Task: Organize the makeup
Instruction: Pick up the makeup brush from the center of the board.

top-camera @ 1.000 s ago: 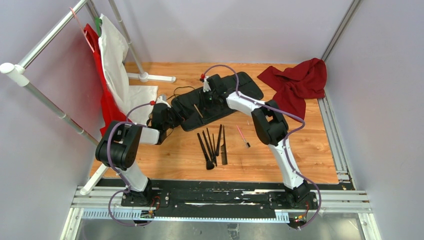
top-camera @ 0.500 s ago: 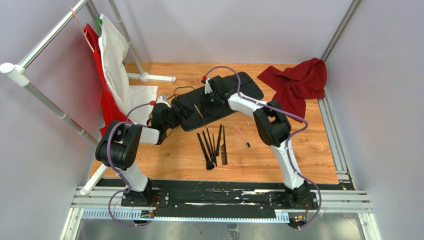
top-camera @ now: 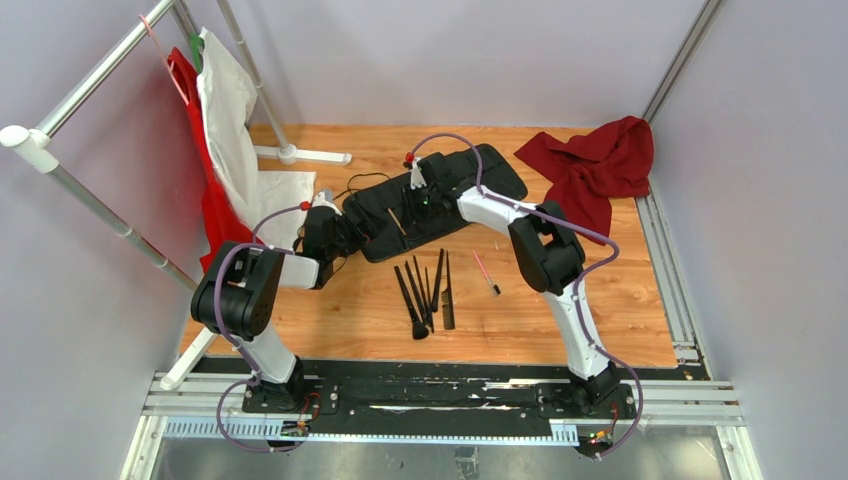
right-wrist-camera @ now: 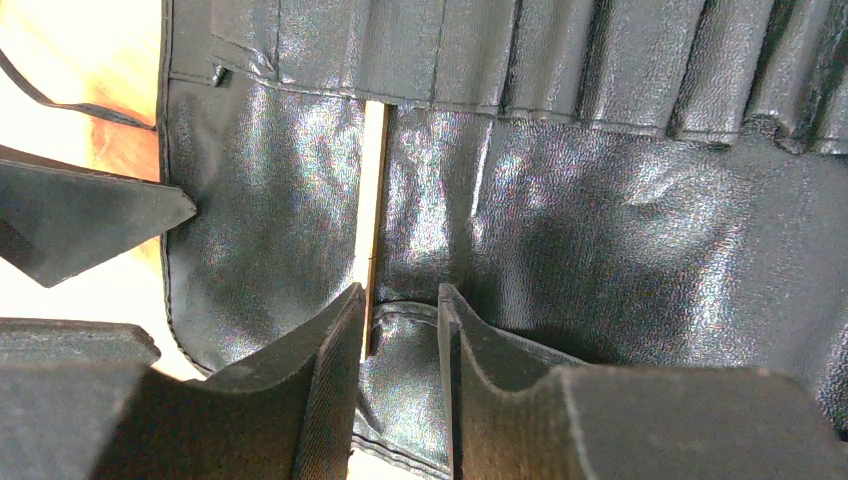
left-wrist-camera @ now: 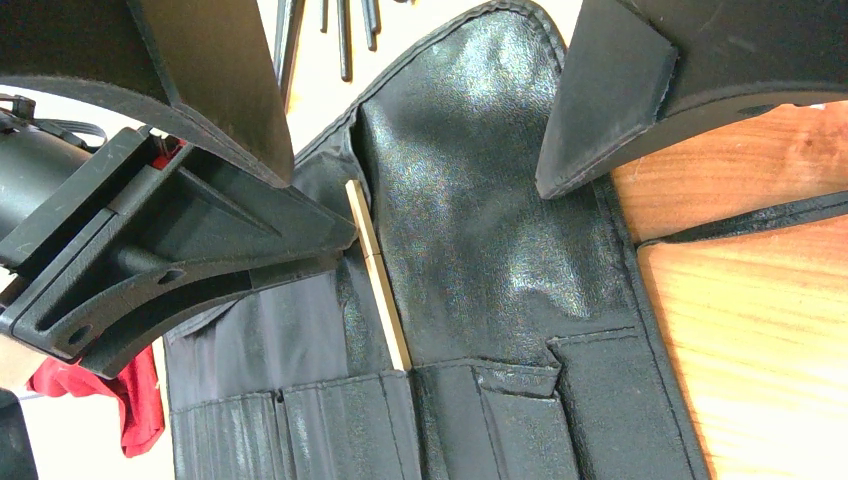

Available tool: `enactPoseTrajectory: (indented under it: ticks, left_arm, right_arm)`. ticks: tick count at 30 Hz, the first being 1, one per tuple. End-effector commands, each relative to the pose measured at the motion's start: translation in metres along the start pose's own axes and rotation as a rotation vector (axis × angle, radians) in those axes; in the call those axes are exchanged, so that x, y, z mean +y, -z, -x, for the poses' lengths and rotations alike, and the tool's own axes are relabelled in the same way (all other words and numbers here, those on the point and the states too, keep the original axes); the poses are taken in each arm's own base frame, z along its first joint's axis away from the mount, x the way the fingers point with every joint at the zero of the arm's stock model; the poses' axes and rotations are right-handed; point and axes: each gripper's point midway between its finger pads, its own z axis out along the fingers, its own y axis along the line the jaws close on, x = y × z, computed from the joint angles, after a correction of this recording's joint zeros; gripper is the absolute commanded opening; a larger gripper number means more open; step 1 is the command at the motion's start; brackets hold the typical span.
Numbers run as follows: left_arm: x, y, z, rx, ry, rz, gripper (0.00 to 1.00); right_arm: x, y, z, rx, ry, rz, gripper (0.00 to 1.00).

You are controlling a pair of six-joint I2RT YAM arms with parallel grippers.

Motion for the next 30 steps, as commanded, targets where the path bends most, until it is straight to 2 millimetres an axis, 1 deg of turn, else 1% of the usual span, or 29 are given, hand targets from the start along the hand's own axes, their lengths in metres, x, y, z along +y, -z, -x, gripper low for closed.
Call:
enactPoseTrajectory:
  ticks: [1, 21, 25, 28, 30]
  left_arm:
    - [0.016, 0.001, -0.007, 0.028, 0.000, 0.062, 0.98]
    - [0.016, 0.001, -0.007, 0.026, 0.002, 0.061, 0.98]
    - [0.015, 0.002, -0.006, 0.026, 0.001, 0.058, 0.98]
    - [0.015, 0.002, -0.006, 0.025, 0.000, 0.059, 0.98]
    - [0.014, 0.002, -0.006, 0.025, 0.002, 0.057, 0.98]
  right_arm:
    - [0.008, 0.009, -0.004, 0.019, 0.009, 0.009, 0.33]
    - [0.017, 0.022, 0.009, -0.014, 0.040, 0.012, 0.34]
    - [0.018, 0.022, 0.009, -0.014, 0.041, 0.011, 0.33]
    - [0.017, 0.027, 0.012, -0.025, 0.047, -0.010, 0.33]
    - [0.015, 0.034, 0.014, -0.036, 0.058, -0.028, 0.33]
